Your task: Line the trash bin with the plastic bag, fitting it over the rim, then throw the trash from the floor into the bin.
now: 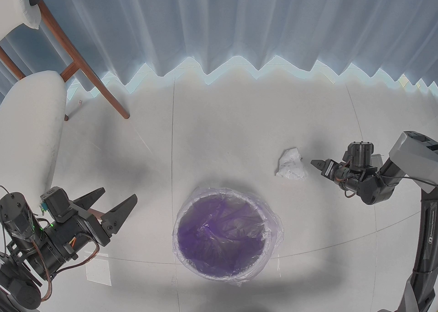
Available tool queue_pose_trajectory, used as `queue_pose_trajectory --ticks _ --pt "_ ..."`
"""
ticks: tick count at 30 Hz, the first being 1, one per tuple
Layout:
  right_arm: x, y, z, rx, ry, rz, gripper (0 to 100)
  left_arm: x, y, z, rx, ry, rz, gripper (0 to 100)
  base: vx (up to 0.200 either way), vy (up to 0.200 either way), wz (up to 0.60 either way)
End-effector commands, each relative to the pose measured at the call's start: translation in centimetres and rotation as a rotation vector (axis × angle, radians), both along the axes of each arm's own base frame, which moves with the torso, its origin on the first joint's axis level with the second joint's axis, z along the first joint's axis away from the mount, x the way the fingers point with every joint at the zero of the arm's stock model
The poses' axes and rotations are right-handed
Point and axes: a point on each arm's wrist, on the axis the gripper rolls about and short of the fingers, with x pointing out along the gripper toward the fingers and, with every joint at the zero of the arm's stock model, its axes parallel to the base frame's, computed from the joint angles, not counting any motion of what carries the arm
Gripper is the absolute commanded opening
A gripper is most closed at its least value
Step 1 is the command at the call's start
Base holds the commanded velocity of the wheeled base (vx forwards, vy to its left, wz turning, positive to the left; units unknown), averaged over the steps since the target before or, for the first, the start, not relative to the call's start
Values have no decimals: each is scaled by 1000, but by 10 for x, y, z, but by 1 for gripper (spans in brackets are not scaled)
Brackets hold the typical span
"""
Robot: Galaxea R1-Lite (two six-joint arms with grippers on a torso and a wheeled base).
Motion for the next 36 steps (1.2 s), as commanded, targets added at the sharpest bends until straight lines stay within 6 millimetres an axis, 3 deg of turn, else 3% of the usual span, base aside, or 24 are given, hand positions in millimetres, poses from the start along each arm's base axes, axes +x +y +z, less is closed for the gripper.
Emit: queue_pose_trajectory --ticks 1,11,21,22,29,32,33,34,36 --pt "37 5 -34 -25 52 20 100 -10 6 7 -16 -34 36 100 0 0 0" --pt "63 15 -63 -127 17 95 100 -10 16 9 -14 -49 94 100 0 0 0" --pt "89 31 -77 -130 -4 120 100 -15 20 14 -20 -74 140 100 0 0 0" --pt "91 32 -78 -130 4 122 0 -15 21 14 -20 -73 153 100 0 0 0" --pt "98 35 -67 -126 7 123 0 -17 25 15 -16 -68 182 100 0 0 0" --pt "98 28 -30 -117 -45 101 0 -16 26 14 -14 -65 185 100 0 0 0" --pt "98 28 -30 -117 -45 101 0 -16 26 14 -14 -65 185 100 0 0 0" --pt "89 18 0 -96 -59 70 0 -17 26 15 -13 -69 185 100 0 0 0" --pt "71 8 38 -50 -68 32 0 -17 26 15 -6 -76 182 100 0 0 0"
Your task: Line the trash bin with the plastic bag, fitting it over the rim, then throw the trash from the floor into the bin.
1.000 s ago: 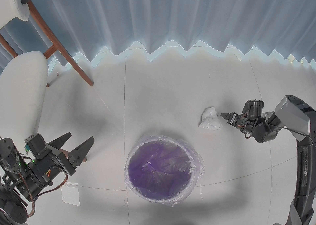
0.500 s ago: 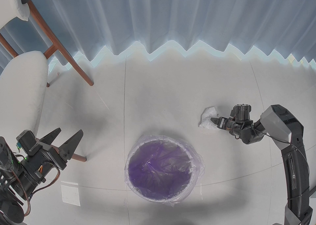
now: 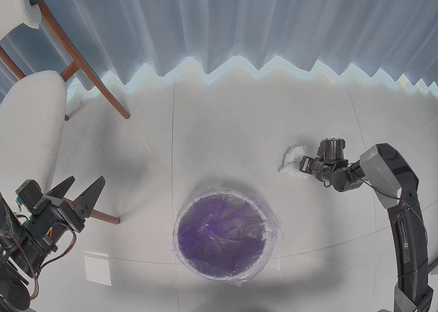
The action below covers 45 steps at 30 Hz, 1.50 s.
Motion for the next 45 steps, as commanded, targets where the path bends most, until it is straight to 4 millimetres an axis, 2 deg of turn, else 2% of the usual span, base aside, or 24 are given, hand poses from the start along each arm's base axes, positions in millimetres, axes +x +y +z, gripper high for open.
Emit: queue_pose_trajectory --ticks 1,4,9,10,11,12,16,23,27,29,30,35,37,38,40,43,45 --pt "-37 -24 96 94 -51 -84 0 -5 2 -1 16 -3 0 100 0 0 0" --pt "-94 -31 136 199 1 -126 0 -6 2 0 21 -15 -3 100 0 0 0" --pt "-201 -34 172 283 56 -90 0 -5 1 -1 68 -23 -11 100 0 0 0" --pt "-201 -34 172 283 56 -90 0 -5 1 -1 68 -23 -11 100 0 0 0" --pt "-237 -29 177 280 62 -62 0 -5 1 -2 86 -22 -18 100 0 0 0" --pt "-259 -21 179 276 59 -24 0 -5 1 -2 99 -22 -26 100 0 0 0" --pt "-324 -13 189 277 13 73 0 -6 -2 -2 151 -41 -87 100 0 0 0" --pt "-390 15 162 223 78 322 0 -8 -3 -1 157 -50 -126 100 0 0 0" --pt "-400 27 163 182 61 443 0 -9 -3 -1 159 -49 -123 100 0 0 0" --pt "-400 27 163 182 61 443 0 -9 -3 -1 159 -49 -123 100 0 0 0" --pt "-399 42 160 131 73 535 0 -11 -2 1 157 -66 -123 100 0 0 0" --pt "-388 75 149 110 92 635 0 -18 1 8 147 -108 -109 100 0 0 0" --pt "-380 92 139 100 103 664 0 -22 2 8 149 -104 -106 100 0 0 0" --pt "-380 92 139 100 103 664 0 -22 2 8 149 -104 -106 100 0 0 0" --pt "-368 109 120 62 105 688 0 -29 4 8 155 -97 -99 100 0 0 0" --pt "-352 122 96 3 93 699 0 -33 7 9 210 -118 -80 100 0 0 0" --pt "-343 128 89 1 67 683 0 -33 10 10 226 -128 -68 100 0 0 0"
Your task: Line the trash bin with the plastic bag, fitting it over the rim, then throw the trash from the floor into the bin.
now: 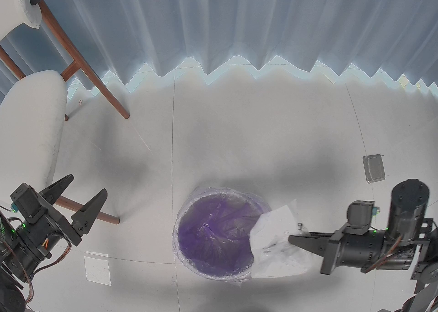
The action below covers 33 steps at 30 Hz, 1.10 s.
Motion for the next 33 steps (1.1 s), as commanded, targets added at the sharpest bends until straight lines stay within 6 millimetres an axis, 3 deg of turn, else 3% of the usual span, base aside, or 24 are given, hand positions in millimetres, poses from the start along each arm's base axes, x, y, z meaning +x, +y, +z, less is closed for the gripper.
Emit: queue_pose_trajectory --ticks 1,10,18,24,33 --pt "35 49 -68 -144 16 55 0 -18 9 4 54 -55 34 100 0 0 0" --pt "64 66 -102 -231 31 -45 0 -16 17 4 76 -65 104 100 0 0 0" --pt "97 86 -102 -197 -25 -106 0 -16 18 4 79 -66 111 100 0 0 0" --pt "103 94 -117 -215 -16 -106 0 -16 20 4 81 -62 135 100 0 0 0" --pt "116 107 -122 -216 -45 -96 0 -16 24 4 93 -66 163 100 0 0 0"
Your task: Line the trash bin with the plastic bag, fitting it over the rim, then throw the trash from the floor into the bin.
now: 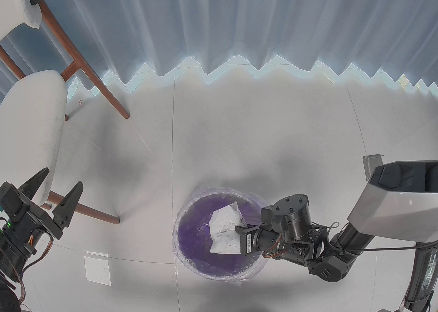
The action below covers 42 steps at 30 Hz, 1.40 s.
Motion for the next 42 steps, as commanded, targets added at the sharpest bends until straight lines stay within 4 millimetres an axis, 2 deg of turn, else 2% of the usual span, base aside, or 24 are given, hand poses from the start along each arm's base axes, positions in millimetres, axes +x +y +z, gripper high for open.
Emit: queue_pose_trajectory --ticks 1,8,12,13,20,24,28,32,37,40,42 --pt "4 6 -10 -16 5 8 0 -2 3 -4 7 17 20 100 0 0 0" --pt "12 9 -26 -49 1 12 0 -1 3 -5 8 18 25 100 0 0 0" --pt "19 12 -25 -36 -18 2 0 -1 3 -5 11 17 25 100 0 0 0" --pt "20 13 -26 -41 -26 -4 100 -1 3 -5 11 19 25 100 0 0 0" --pt "24 10 -21 -40 -47 -23 100 -1 4 -5 10 22 29 100 0 0 0" --pt "22 8 -9 -21 -71 -24 100 -1 4 -5 7 23 29 100 0 0 0" --pt "22 8 -7 -26 -85 -19 100 -1 4 -5 9 22 29 100 0 0 0" --pt "22 11 5 10 -119 -16 100 -1 4 -5 8 21 31 100 0 0 0" --pt "12 3 35 56 -166 -28 100 -6 5 -5 10 24 36 100 0 0 0" --pt "4 -14 59 75 -200 -69 100 -8 7 -2 7 2 56 100 0 0 0" --pt "-1 -34 78 92 -227 -106 100 -12 10 0 6 -18 83 100 0 0 0"
